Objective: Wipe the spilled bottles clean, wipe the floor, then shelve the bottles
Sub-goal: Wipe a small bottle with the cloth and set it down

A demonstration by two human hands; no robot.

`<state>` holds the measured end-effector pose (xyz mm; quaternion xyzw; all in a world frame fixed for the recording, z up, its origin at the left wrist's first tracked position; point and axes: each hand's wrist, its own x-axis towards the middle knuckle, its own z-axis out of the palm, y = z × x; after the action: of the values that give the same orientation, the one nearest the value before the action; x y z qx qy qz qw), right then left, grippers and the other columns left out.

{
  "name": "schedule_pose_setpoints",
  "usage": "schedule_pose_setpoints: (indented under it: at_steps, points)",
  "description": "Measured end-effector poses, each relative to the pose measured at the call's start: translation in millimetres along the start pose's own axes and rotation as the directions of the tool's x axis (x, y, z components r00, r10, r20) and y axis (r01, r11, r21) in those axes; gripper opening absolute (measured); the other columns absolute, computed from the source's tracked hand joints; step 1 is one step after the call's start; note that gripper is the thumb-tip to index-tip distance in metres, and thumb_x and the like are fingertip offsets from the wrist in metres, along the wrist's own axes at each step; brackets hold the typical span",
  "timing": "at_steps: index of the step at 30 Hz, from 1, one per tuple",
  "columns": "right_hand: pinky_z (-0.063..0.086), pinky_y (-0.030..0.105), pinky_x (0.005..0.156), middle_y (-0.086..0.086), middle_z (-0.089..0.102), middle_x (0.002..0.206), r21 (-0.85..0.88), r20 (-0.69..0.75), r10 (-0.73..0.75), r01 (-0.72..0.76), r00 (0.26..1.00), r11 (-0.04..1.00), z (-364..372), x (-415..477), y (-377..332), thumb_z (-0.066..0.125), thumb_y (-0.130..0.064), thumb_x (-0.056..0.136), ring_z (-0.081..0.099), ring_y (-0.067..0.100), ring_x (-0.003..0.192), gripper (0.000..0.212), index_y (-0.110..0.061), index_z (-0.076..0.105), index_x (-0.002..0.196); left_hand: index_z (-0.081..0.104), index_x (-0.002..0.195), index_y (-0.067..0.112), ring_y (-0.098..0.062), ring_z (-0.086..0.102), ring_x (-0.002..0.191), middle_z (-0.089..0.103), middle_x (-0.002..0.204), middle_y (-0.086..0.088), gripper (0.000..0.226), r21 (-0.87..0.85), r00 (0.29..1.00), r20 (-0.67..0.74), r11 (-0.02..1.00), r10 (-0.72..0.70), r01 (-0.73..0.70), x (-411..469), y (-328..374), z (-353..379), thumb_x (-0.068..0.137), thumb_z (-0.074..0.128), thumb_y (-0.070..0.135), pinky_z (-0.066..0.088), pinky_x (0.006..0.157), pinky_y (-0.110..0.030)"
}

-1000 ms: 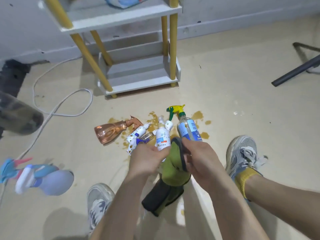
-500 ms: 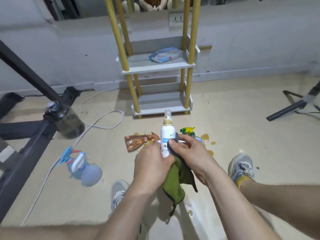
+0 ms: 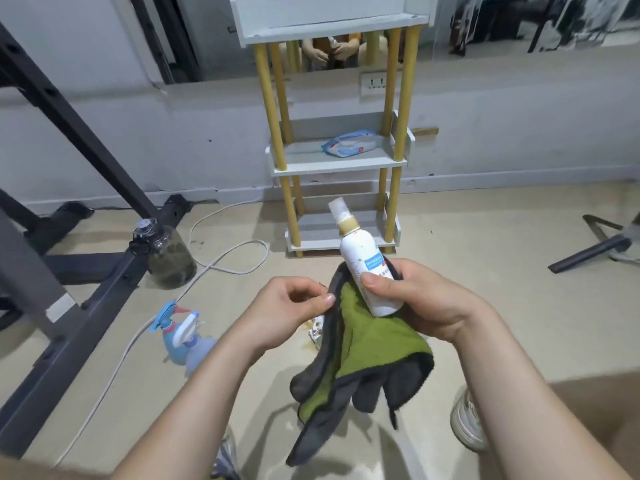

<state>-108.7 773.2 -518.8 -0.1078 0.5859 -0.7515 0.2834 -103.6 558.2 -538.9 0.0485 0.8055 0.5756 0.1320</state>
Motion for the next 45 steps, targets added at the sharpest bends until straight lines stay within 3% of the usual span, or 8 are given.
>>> schedule_pose_setpoints:
  at_steps: [5,11,18,24,27,30,36,45]
  points:
    - [0.051,0.029,0.073,0.003,0.068,0.088,-0.245,-0.214,0.013,-0.066,0.977,0.967,-7.1,15.6,21.9,0.081,-0.025,0.079,0.062,0.017,0.079,0.033,-0.010,0.068,0.105,0.060,0.081,0.009,-0.018,0.057,0.063,0.062,0.069,-0.004,0.033,-0.308,0.987,-0.108,0.948,-0.121,0.083,-5.2,-10.3,-6.7,0.104,0.040,0.020,0.050,0.058,-0.025]
    - [0.041,0.032,0.083,0.002,0.050,0.114,-0.790,-0.415,-0.330,-0.156,0.848,0.593,31.8,53.6,70.0,0.061,-0.020,0.091,0.046,0.015,0.103,0.042,-0.025,0.046,0.130,0.058,0.121,-0.006,-0.030,0.067,0.099,0.066,0.114,-0.024,0.033,-0.882,0.990,-0.060,0.471,-0.130,0.008,-2.2,-5.9,12.4,0.092,0.042,-0.011,0.057,0.087,-0.034]
    - [0.055,0.042,0.091,0.002,0.069,0.117,-0.154,-0.290,-0.190,0.150,0.938,0.977,65.3,54.2,76.7,0.046,0.015,0.081,0.066,0.019,0.111,0.062,-0.027,0.053,0.127,0.073,0.099,0.025,-0.015,0.057,0.064,0.057,0.081,0.002,0.040,-0.278,0.879,-0.477,0.952,-0.021,-0.128,0.7,-12.9,14.3,0.069,0.083,0.001,0.055,0.071,-0.030]
    - [0.056,0.032,0.091,0.023,0.066,0.122,0.559,-0.251,-0.015,0.158,0.968,0.814,73.4,57.5,65.9,0.050,-0.015,0.099,0.065,0.027,0.114,0.032,0.000,0.056,0.127,0.076,0.097,0.031,-0.002,0.061,0.089,0.065,0.091,0.014,0.021,0.186,0.840,-0.465,0.958,0.281,-0.217,0.8,-25.5,16.7,0.086,0.064,0.019,0.045,0.081,-0.014]
    - [0.059,0.029,0.077,0.018,0.073,0.097,0.467,-0.444,0.009,0.223,0.896,0.855,71.3,61.4,71.8,0.048,-0.028,0.100,0.072,0.026,0.093,0.034,0.001,0.063,0.111,0.071,0.101,0.036,-0.003,0.058,0.080,0.061,0.090,0.015,0.032,0.271,0.884,-0.370,0.944,0.285,-0.191,-2.0,-29.2,24.9,0.080,0.067,0.012,0.046,0.078,-0.017]
    - [0.054,0.044,0.094,0.024,0.070,0.109,0.327,-0.497,-0.030,0.219,0.867,0.919,77.3,65.0,77.7,0.052,-0.039,0.093,0.067,0.037,0.106,0.044,-0.003,0.065,0.115,0.051,0.098,0.039,-0.006,0.050,0.080,0.050,0.090,0.014,0.039,0.390,0.823,-0.507,0.920,0.257,-0.047,1.1,-33.1,23.3,0.068,0.075,0.030,0.048,0.073,-0.030]
    - [0.052,0.028,0.097,0.008,0.072,0.115,0.238,-0.283,-0.074,0.145,0.956,0.960,74.2,60.8,68.1,0.041,-0.025,0.103,0.068,0.017,0.109,0.034,-0.007,0.066,0.119,0.035,0.140,0.020,-0.023,0.049,0.114,0.055,0.127,-0.002,0.062,0.400,0.797,-0.542,0.916,0.265,-0.033,3.0,-37.1,18.6,0.089,0.035,0.056,0.037,0.089,-0.031]
    - [0.056,0.041,0.091,0.002,0.074,0.103,-0.109,-0.272,-0.129,0.102,0.954,0.989,71.1,55.8,65.4,0.058,-0.019,0.098,0.069,0.019,0.101,0.018,-0.023,0.073,0.107,0.054,0.077,0.017,-0.027,0.056,0.078,0.058,0.073,0.001,0.043,0.082,0.760,-0.648,0.986,-0.059,0.146,11.3,-37.1,-3.5,0.103,0.031,0.042,0.042,0.068,-0.025]
